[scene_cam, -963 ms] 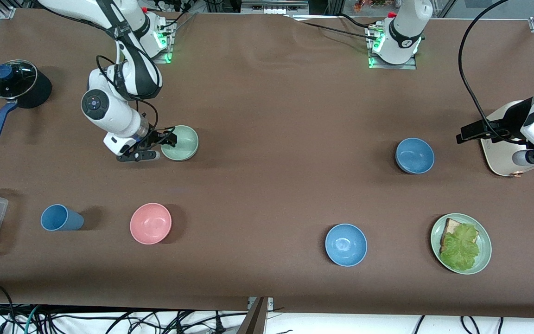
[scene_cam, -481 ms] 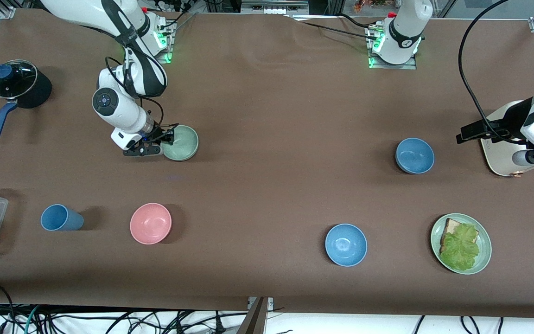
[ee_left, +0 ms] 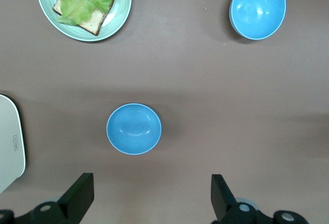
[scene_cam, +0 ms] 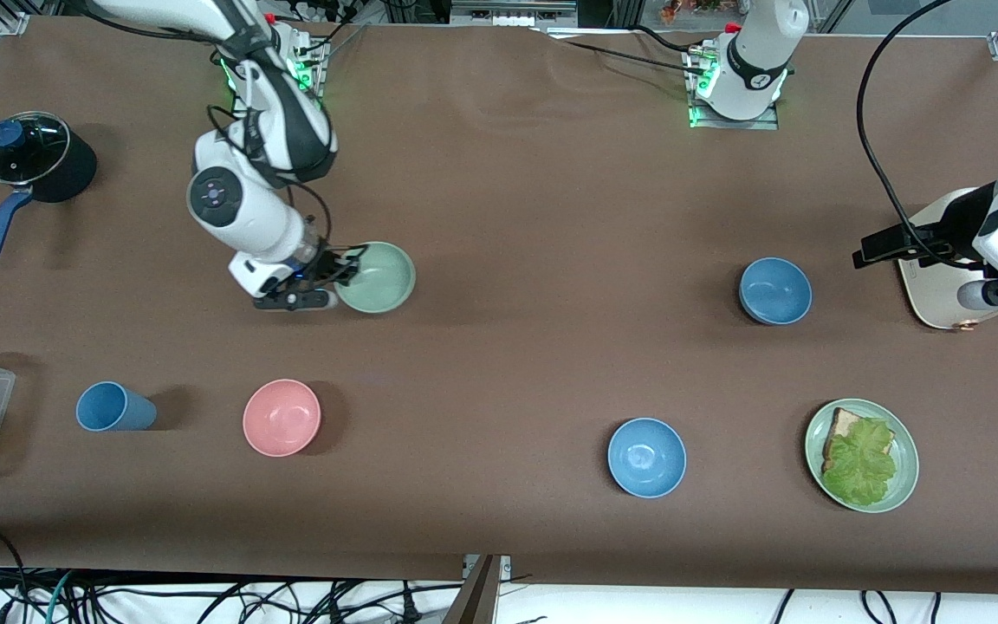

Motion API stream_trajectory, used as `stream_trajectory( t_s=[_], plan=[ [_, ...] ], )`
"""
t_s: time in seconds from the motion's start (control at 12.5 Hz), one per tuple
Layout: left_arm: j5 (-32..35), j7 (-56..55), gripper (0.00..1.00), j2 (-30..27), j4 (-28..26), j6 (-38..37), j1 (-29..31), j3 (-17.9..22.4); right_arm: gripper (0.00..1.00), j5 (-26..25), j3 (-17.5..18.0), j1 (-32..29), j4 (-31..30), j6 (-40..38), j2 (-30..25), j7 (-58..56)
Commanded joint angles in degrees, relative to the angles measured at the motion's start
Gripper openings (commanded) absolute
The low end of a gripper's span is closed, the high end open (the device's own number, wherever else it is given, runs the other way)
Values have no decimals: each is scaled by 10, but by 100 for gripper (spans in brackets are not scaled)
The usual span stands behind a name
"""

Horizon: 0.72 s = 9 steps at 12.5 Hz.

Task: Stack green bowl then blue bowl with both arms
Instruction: 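Grasp the green bowl rim and slide it toward the table middle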

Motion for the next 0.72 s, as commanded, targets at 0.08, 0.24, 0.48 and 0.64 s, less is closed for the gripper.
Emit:
stream_trajectory(
  t_s=[0.08, 0.24, 0.48, 0.64],
  plan=[
    [11, -6, 100, 8, 19, -13, -1, -1, 0, -13, -3, 144, 223, 27, 191, 225],
    [11, -6, 100, 8, 19, -13, -1, -1, 0, -23, -20, 194, 245, 114, 245, 293],
    [11, -6, 100, 8, 19, -13, -1, -1, 78, -36, -37, 209, 242, 126, 253, 285],
    [11, -6, 100, 8, 19, -13, -1, -1, 100, -52, -53, 207, 246, 77, 233, 272]
  ],
)
